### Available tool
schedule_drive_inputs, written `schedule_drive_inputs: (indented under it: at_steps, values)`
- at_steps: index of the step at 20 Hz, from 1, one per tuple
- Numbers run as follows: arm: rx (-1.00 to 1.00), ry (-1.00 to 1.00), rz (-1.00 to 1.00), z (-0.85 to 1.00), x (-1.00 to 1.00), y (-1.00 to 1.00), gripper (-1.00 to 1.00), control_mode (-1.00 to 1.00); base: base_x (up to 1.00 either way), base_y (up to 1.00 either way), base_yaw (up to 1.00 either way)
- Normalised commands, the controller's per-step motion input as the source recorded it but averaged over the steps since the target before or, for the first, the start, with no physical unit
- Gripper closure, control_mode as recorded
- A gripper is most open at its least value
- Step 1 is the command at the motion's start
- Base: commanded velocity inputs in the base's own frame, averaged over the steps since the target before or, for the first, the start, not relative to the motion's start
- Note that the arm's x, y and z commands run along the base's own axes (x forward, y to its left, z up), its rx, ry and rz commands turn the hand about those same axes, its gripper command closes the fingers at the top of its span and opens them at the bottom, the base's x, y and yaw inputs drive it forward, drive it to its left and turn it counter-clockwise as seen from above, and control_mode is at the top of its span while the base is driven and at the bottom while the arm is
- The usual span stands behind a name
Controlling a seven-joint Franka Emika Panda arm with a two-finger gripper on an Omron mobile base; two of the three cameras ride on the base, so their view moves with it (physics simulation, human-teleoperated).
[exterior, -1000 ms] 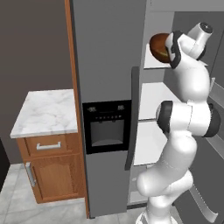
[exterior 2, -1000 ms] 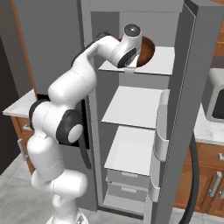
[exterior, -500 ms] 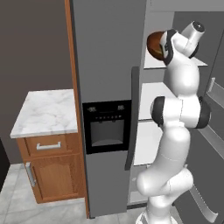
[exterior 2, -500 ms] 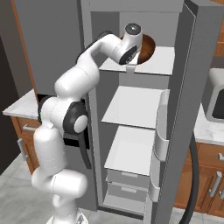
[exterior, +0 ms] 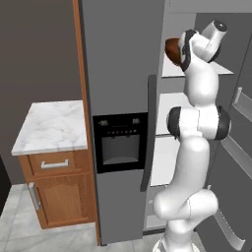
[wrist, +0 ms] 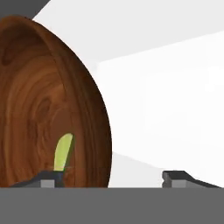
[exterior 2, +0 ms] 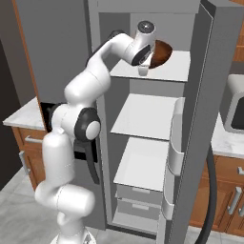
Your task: Move the mug from next to the sink to the open cabinet. Then, move the bowl with the lemon wedge to the fridge to clear the area for faucet cleaning.
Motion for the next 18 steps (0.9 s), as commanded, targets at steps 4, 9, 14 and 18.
schedule_drive_inputs:
  at_steps: [4,9,14,18]
  values:
    - [0.0,-0.25,0.0,0.39,-0.84,0.01,-1.0,-1.0,0.0,0.0,0.0]
    - [0.0,-0.31,0.0,0.43,-0.96,0.0,-1.0,-1.0,0.0,0.0,0.0]
    - [-0.01,-0.23,0.0,-0.47,-1.0,0.0,-1.0,-1.0,0.0,0.0,0.0]
    - [-0.12,-0.02,0.0,-1.0,-1.0,0.12,-1.0,-1.0,0.0,0.0,0.0]
